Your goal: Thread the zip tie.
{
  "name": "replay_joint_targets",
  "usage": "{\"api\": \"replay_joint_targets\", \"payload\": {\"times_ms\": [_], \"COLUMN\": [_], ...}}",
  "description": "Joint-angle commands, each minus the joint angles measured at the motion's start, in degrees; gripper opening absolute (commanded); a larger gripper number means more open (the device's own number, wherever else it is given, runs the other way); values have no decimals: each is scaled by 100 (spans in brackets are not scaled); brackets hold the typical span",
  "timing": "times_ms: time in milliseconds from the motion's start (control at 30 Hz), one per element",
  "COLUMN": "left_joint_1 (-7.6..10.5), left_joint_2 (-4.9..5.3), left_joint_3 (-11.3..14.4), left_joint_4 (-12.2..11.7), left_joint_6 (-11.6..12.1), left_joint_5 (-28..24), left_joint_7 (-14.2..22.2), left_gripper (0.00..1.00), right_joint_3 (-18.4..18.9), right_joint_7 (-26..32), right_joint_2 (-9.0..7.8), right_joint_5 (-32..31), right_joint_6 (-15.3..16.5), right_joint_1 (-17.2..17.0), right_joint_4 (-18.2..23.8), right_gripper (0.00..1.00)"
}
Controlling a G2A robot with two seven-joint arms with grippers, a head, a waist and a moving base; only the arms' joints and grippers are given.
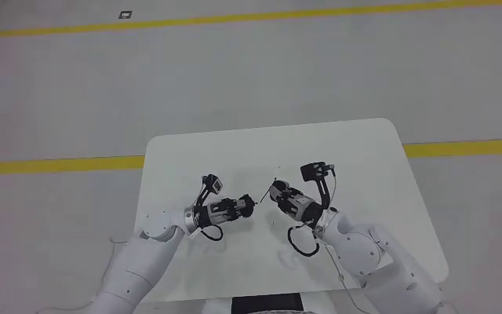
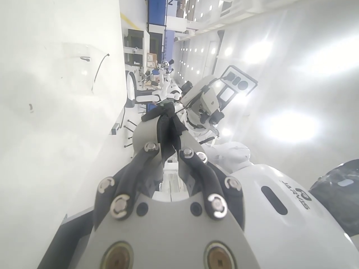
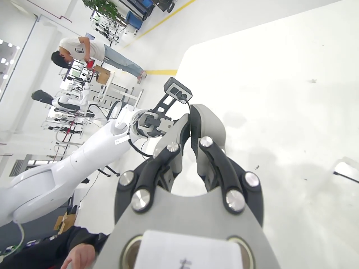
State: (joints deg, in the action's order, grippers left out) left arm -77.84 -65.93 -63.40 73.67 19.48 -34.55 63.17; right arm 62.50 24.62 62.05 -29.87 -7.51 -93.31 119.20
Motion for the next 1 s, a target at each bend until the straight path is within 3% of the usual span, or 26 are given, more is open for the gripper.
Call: {"api": "replay_joint_targets", "payload": {"times_ms": [0, 233, 500, 967], "left_joint_1": [1, 1, 1, 1], "left_joint_2": [-9, -9, -9, -9], "left_joint_3": [-10, -10, -10, -10], "left_joint_4": [-6, -6, -6, -6], "left_joint_6": [0, 0, 0, 0], "left_joint_5": [9, 9, 9, 9], "left_joint_7": [-7, -7, -7, -7], "left_gripper": [0, 0, 0, 0], "right_joint_3": [1, 0, -144, -248], "right_joint_7": [0, -55, -249, -260], "right_joint_2": [0, 4, 66, 131], "right_joint_5": [2, -16, -61, -41], "right_joint_6": [0, -1, -325, -496], "right_joint_1": [0, -2, 15, 30], "right_joint_4": [0, -18, -18, 9], "right_gripper": [0, 0, 0, 0]}}
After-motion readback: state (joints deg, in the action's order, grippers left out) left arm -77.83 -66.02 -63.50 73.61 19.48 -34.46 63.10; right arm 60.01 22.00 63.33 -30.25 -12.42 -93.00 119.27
